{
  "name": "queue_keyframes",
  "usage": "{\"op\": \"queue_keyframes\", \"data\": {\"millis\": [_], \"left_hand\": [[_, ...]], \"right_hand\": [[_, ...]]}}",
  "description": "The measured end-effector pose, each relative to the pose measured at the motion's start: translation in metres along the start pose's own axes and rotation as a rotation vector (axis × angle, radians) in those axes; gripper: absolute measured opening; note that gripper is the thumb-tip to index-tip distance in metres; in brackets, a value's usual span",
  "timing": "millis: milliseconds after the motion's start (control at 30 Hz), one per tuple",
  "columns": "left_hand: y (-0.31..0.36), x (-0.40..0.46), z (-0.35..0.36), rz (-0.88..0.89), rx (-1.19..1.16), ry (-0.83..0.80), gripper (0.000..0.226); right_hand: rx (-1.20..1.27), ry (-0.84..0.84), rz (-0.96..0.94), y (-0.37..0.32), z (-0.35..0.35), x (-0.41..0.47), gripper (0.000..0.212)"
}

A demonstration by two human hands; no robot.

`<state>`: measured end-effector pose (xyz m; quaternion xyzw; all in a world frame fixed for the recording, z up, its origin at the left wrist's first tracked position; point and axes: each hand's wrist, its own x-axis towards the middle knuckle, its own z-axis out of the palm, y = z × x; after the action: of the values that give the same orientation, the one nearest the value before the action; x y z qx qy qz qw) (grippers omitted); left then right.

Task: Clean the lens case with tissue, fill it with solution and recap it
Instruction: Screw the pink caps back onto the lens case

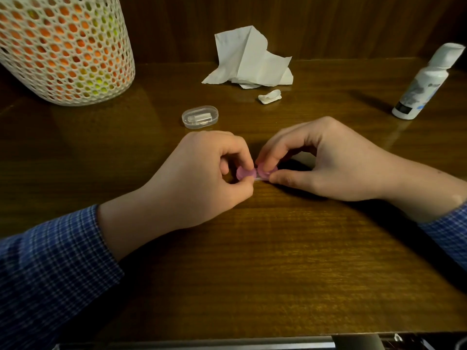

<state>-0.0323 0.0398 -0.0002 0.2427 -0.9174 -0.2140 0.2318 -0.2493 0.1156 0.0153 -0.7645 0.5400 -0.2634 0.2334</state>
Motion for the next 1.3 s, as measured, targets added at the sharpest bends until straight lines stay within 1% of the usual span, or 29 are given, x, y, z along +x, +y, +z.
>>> {"op": "queue_keyframes", "data": {"millis": [333,533,900,1000,1067,1133,1300], "left_hand": [[0.0005,0.0002,0.0001,-0.011,-0.018,-0.005,0.012],[0.0007,-0.0001,0.0,-0.009,-0.009,-0.003,0.012],[0.0007,0.0003,-0.0001,-0.007,-0.019,-0.01,0.012],[0.0005,-0.0001,-0.0004,-0.013,-0.019,-0.008,0.012],[0.0005,-0.0001,-0.0003,-0.017,-0.019,-0.013,0.012],[0.0009,-0.0002,0.0003,-0.021,-0.018,-0.015,0.012],[0.0004,-0.0003,-0.0001,-0.013,-0.014,-0.003,0.012]], "right_hand": [[-0.002,-0.029,-0.012,0.0014,-0.0039,0.0009,0.015],[0.0,0.027,0.015,0.0004,0.0018,0.0018,0.011],[-0.008,-0.041,-0.013,0.0001,-0.0072,0.0006,0.013],[0.009,-0.031,-0.016,-0.0013,-0.0049,0.001,0.011],[0.019,-0.004,0.007,-0.0027,-0.0015,0.0017,0.013],[0.01,0.016,0.027,-0.0026,0.0011,0.0022,0.01],[-0.007,0.01,0.005,-0.0024,-0.0003,0.0012,0.01]]}}
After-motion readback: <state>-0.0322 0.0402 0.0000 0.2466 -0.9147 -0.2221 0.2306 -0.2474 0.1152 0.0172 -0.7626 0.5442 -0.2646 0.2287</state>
